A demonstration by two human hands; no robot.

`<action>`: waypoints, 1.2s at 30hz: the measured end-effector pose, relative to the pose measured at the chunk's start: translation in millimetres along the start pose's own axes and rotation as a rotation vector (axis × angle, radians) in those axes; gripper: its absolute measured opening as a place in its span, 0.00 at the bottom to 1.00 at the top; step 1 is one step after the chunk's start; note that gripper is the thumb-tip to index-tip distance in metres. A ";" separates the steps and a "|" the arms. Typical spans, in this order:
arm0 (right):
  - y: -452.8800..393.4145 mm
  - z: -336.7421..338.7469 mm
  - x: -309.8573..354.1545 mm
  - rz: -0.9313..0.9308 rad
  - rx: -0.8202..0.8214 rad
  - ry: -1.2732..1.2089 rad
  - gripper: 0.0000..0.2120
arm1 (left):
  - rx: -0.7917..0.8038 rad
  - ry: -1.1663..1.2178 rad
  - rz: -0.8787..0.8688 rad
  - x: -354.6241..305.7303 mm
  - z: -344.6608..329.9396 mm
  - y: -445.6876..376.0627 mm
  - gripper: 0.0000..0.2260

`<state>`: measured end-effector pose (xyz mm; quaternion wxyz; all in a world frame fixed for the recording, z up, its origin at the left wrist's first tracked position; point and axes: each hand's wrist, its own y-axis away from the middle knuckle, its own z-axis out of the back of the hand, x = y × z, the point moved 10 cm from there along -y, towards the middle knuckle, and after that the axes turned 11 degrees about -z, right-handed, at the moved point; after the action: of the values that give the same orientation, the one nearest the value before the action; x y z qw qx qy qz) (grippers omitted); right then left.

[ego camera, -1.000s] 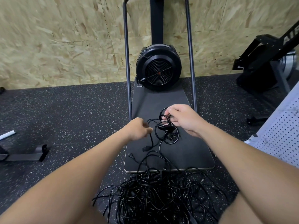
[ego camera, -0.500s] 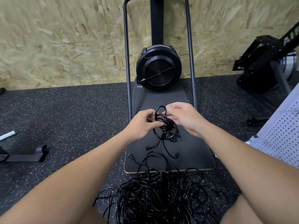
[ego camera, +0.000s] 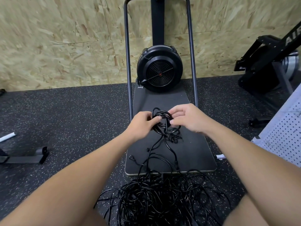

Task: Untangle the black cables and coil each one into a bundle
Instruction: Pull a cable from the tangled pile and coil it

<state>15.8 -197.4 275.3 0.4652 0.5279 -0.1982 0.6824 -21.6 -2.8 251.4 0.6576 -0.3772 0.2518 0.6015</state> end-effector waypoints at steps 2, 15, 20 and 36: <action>3.0 3.0 2.8 0.009 -0.012 0.116 0.18 | -0.005 -0.011 0.005 -2.0 0.1 -0.7 0.23; -4.8 -8.9 -5.4 0.040 -0.026 0.206 0.03 | -0.016 0.060 -0.031 -11.8 -5.0 1.7 0.29; -9.9 2.6 -10.5 0.031 -0.085 0.221 0.06 | 0.025 0.171 -0.102 -12.9 -8.8 -0.5 0.22; -1.5 -6.0 4.9 0.168 -0.090 0.378 0.04 | 0.044 -0.015 -0.241 -28.3 5.2 -10.5 0.06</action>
<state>13.8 -190.0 277.2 0.4588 0.3506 -0.1810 0.7961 -16.2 -15.5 278.7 0.7350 -0.3858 0.2127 0.5155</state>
